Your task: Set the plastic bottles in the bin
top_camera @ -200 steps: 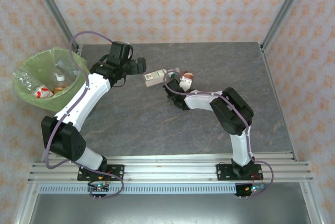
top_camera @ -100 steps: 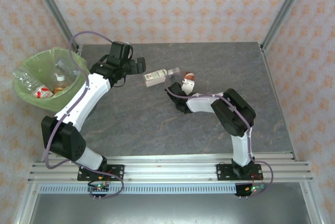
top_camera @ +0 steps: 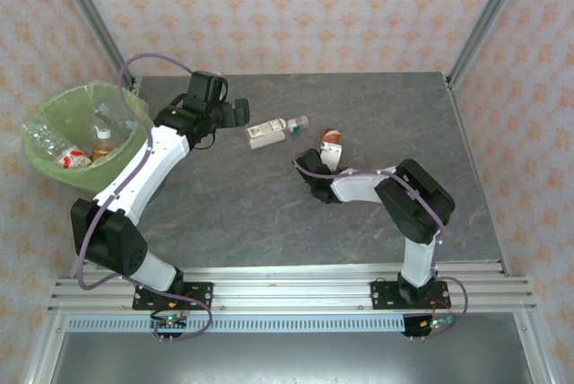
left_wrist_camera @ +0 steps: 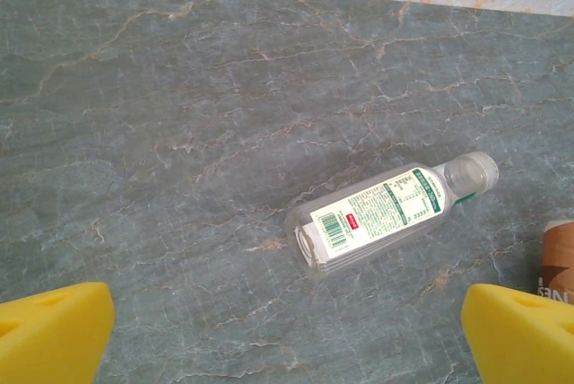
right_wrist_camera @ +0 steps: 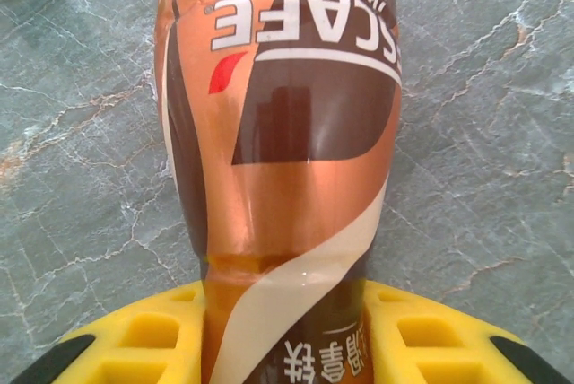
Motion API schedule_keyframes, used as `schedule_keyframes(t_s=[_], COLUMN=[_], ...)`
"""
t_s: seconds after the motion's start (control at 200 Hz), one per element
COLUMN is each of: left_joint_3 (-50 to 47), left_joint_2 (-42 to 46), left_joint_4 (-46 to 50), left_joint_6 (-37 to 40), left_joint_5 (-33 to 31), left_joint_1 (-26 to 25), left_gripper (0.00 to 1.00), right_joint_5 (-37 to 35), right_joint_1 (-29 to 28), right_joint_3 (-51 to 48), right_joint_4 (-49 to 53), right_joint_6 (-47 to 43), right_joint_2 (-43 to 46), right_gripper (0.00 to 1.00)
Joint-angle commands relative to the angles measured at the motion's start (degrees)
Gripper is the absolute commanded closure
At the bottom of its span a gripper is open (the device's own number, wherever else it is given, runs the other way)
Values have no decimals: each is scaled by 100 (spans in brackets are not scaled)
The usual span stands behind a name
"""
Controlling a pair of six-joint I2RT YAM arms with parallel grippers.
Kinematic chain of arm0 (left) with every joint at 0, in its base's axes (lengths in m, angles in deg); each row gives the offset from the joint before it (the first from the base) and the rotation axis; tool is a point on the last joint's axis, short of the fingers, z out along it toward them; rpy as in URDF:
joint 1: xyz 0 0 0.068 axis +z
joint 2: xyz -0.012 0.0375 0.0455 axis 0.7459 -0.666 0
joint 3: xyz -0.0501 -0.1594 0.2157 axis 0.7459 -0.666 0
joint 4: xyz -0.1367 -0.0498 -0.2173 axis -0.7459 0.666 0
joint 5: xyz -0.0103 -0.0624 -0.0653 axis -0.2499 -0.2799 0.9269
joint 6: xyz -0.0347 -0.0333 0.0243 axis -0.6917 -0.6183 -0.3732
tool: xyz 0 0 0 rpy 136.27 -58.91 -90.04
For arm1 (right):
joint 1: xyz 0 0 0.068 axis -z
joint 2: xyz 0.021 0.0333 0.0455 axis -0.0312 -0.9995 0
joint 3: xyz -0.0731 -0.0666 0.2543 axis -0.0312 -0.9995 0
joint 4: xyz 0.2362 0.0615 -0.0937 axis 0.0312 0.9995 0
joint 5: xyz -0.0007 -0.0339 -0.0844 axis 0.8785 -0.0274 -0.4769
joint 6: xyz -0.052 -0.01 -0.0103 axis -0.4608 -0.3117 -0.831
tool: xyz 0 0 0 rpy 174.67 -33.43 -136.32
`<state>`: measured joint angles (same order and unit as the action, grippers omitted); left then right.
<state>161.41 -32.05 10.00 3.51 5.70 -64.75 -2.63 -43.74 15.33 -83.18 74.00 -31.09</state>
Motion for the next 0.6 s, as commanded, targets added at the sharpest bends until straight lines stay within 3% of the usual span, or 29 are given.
schedule_keyframes(t_s=[0.0,0.065,0.36,0.596], left_joint_3=[-103,-119,-261,-311], left_joint_2=[8,23,96,82], left_joint_4=[128,105,-182,-332], left_joint_6=[-130,-133,-265,-387], left_joint_5=[33,79,489,737], left_joint_1=[-1,0,-3,-1], left_gripper=[0,0,0,0], right_joint_5=[-251,-270,-107,495], right_joint_1=[29,29,29,38], right_joint_3=[-188,-340,-901,-1274], right_joint_4=[-256,-442,-1395,-2067], right_joint_6=[-134,-151,-413,-863], right_joint_2=[386,528,1093,1494], right_gripper=[95,100,100,100])
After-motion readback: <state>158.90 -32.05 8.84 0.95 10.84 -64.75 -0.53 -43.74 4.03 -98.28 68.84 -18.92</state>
